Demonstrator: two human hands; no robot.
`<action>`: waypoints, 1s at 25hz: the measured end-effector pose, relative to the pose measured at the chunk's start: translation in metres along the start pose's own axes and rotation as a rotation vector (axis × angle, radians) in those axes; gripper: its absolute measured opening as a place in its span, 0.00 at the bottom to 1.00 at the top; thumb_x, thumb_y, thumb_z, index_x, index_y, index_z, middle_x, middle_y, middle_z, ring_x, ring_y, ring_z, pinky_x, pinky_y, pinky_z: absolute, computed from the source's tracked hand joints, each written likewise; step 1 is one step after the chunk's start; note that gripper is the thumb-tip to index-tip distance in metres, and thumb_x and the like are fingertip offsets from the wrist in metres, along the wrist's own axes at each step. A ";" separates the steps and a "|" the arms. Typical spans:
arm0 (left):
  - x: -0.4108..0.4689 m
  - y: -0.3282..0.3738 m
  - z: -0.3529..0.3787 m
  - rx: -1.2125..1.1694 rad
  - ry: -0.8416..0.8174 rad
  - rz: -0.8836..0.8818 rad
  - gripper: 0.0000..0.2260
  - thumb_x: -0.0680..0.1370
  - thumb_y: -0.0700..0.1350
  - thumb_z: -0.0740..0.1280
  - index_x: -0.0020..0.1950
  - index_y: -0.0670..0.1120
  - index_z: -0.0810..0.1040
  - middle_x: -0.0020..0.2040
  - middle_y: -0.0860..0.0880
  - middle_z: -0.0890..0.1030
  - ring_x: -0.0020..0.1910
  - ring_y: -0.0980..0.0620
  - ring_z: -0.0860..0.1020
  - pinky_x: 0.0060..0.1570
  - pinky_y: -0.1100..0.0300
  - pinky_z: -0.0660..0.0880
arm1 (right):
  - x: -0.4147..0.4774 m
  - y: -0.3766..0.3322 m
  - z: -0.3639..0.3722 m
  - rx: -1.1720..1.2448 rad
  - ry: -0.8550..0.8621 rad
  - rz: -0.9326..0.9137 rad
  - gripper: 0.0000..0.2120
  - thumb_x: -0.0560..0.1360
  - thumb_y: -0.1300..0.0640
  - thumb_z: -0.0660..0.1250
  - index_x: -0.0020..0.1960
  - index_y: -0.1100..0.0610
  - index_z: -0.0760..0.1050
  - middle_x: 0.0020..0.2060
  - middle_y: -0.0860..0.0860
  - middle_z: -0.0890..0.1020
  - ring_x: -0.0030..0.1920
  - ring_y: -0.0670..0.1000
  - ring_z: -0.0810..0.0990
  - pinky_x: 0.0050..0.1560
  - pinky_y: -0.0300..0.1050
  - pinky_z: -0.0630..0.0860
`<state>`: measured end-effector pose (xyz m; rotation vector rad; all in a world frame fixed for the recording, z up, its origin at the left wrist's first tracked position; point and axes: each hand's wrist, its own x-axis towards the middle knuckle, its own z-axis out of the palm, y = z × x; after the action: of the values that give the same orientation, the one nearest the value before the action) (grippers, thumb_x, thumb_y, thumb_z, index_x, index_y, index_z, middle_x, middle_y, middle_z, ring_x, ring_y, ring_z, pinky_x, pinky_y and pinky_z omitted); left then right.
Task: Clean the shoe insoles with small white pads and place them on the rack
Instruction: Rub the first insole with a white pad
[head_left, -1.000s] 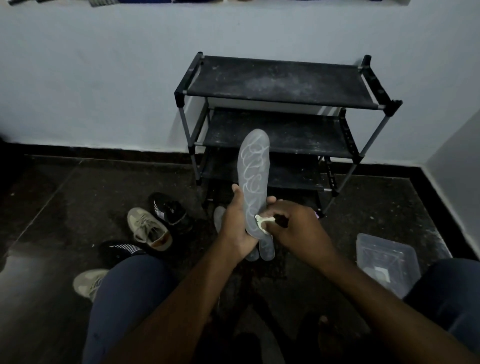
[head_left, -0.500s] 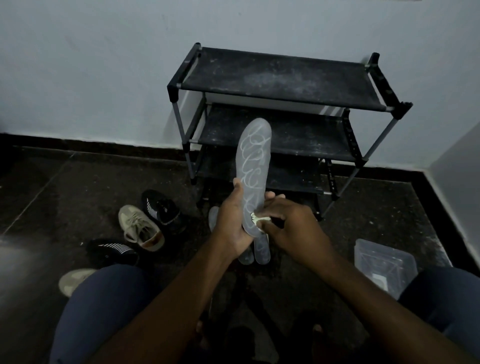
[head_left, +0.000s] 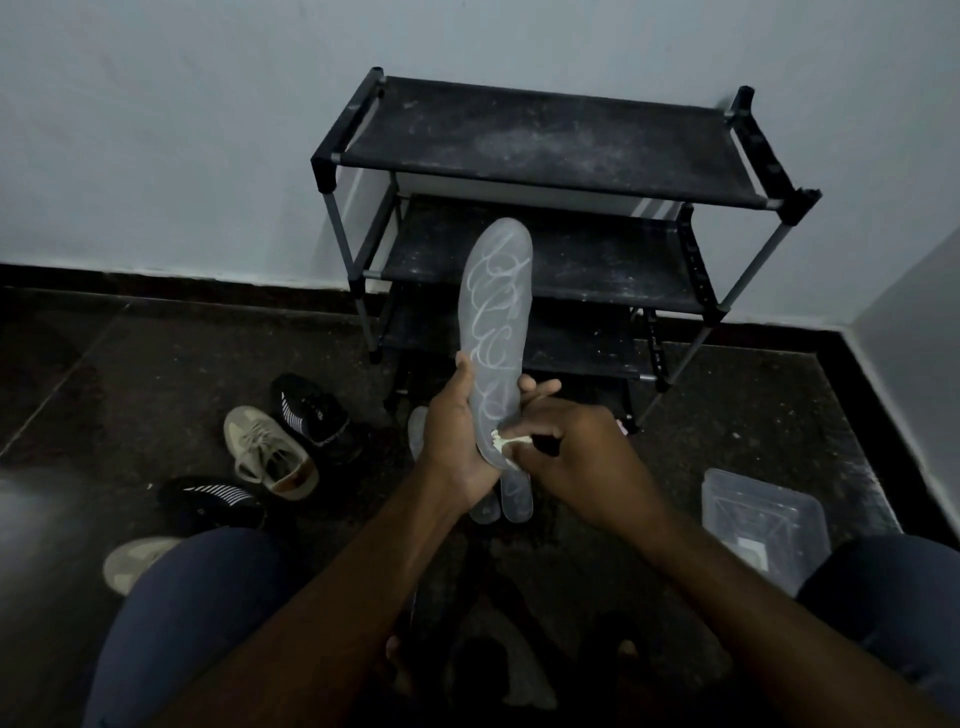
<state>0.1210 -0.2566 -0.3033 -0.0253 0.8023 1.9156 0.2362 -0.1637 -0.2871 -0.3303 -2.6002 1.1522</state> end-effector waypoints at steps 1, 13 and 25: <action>0.000 0.000 0.001 0.000 0.004 -0.005 0.27 0.83 0.63 0.53 0.64 0.43 0.75 0.45 0.42 0.79 0.62 0.39 0.79 0.60 0.44 0.78 | -0.001 0.000 -0.001 0.000 -0.011 -0.006 0.07 0.76 0.63 0.74 0.52 0.55 0.87 0.50 0.46 0.87 0.52 0.40 0.83 0.55 0.39 0.79; -0.002 -0.005 0.005 0.020 0.001 0.027 0.26 0.83 0.62 0.54 0.64 0.42 0.76 0.45 0.42 0.79 0.61 0.40 0.79 0.57 0.47 0.81 | -0.001 0.002 -0.002 0.044 0.058 0.023 0.07 0.76 0.63 0.74 0.51 0.56 0.88 0.48 0.46 0.87 0.50 0.41 0.84 0.54 0.43 0.80; -0.004 -0.012 0.012 0.055 0.049 0.023 0.30 0.82 0.63 0.56 0.70 0.39 0.72 0.50 0.40 0.83 0.59 0.41 0.81 0.57 0.47 0.81 | -0.001 -0.008 -0.006 0.083 0.072 -0.022 0.08 0.74 0.64 0.75 0.51 0.55 0.88 0.48 0.45 0.88 0.49 0.40 0.85 0.60 0.28 0.73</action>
<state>0.1367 -0.2500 -0.2992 -0.0295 0.8911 1.9197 0.2385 -0.1654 -0.2775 -0.3188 -2.4800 1.2137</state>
